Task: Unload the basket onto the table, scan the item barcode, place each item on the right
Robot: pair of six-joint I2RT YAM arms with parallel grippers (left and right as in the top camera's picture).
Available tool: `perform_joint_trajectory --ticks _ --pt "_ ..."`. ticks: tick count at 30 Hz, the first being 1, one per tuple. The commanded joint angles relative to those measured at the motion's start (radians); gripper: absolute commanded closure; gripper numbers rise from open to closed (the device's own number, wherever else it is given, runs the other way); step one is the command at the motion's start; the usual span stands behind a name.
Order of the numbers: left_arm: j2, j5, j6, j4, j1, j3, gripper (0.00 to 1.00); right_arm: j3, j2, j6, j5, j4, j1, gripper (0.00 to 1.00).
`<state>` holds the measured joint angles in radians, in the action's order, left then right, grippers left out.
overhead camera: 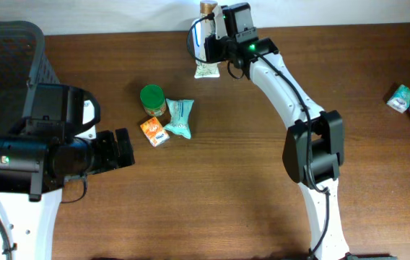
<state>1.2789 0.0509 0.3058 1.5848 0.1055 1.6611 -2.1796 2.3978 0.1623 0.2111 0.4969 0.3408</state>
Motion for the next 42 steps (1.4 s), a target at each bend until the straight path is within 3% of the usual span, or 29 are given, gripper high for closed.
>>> perform_joint_trajectory --ticks 1,9,13,17,34,42 --pt "-0.01 -0.007 -0.008 -0.001 -0.002 0.003 0.01 -0.029 0.029 0.034 -0.013 -0.015 -0.003 0.96" --pt "-0.01 -0.007 -0.008 -0.001 -0.002 0.003 0.01 -0.029 0.033 0.072 0.017 -0.016 -0.034 0.96" --pt "-0.01 -0.007 -0.008 -0.001 -0.002 0.003 0.01 -0.029 0.033 0.204 0.03 -0.018 -0.058 0.96" --pt "-0.01 -0.007 -0.008 -0.001 -0.002 0.003 0.01 -0.029 0.033 0.222 0.164 -0.049 -0.058 0.96" --pt "-0.01 -0.007 -0.008 -0.001 -0.002 0.003 0.01 -0.029 0.045 0.461 0.231 -0.04 -0.04 0.96" --pt "-0.01 -0.007 -0.008 -0.001 -0.002 0.003 0.01 -0.029 0.046 0.483 0.253 -0.043 -0.039 0.96"
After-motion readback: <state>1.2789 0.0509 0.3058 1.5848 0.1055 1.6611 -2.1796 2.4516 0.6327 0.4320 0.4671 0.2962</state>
